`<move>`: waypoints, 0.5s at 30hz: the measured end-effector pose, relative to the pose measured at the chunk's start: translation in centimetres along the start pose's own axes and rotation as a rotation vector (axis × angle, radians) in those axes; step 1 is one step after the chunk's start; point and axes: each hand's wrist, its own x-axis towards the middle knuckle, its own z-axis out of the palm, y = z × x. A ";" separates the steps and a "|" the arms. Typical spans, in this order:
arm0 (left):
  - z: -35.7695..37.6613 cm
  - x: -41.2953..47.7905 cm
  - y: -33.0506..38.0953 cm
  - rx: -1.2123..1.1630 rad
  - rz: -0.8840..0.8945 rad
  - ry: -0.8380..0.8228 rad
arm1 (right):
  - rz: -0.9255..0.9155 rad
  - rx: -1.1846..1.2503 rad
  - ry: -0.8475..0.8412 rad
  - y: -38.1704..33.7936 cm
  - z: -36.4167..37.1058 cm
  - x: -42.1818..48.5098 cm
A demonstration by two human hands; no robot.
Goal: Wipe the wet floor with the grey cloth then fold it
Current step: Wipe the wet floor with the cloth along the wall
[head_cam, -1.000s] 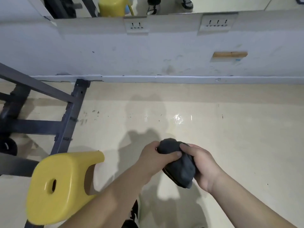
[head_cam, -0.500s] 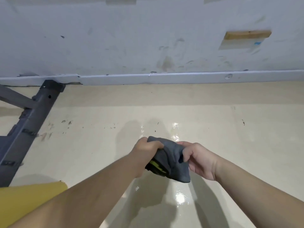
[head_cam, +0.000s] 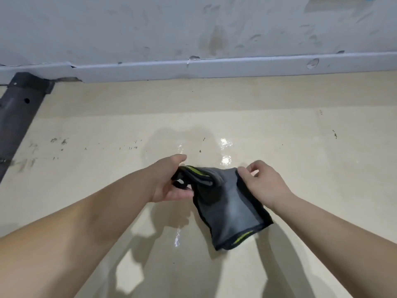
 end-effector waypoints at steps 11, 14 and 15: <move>-5.7 5.3 -5.0 1.020 0.693 0.378 | -0.425 -0.890 -0.199 1.0 10.0 1.6; -10.4 7.4 -4.9 1.362 0.539 0.506 | -0.347 -0.870 -0.215 0.1 11.3 2.3; -11.8 8.0 -4.9 1.429 0.439 0.546 | -0.314 -0.857 -0.223 -0.5 11.8 2.7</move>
